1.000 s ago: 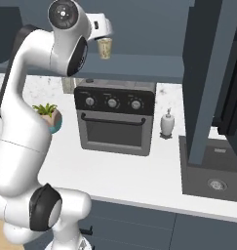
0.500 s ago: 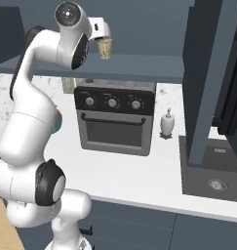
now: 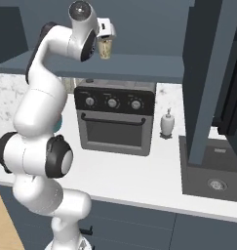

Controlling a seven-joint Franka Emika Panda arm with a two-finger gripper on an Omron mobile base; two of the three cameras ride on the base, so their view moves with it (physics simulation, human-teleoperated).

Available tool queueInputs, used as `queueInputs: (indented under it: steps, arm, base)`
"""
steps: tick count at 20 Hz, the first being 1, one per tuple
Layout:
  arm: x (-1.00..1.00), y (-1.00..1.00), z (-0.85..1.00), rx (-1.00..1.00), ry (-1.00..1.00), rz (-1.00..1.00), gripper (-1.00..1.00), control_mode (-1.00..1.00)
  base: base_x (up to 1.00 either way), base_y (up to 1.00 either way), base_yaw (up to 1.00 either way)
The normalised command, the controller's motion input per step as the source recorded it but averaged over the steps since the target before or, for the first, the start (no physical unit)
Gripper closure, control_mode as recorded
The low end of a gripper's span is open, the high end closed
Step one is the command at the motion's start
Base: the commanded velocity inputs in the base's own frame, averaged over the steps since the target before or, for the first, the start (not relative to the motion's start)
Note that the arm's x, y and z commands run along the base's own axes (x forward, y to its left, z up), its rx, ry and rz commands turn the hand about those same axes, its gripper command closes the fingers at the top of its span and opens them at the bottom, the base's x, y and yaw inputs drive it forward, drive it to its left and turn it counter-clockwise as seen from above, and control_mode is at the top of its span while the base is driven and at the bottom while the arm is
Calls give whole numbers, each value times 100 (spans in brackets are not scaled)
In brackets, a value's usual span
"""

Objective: Gather all objects into one cabinet and sort the glasses and bowls to opposite sides.

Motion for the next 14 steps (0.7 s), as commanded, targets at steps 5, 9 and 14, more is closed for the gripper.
queueInputs:
  steps: [5,9,14]
  arm:
    - [46,0,-20,0,0,0,-100,-100]
    - [44,0,-21,0,0,0,-100,-100]
    - [48,0,-17,0,0,0,-100,-100]
  base:
    - [0,0,0]
    - [0,0,0]
    - [0,0,0]
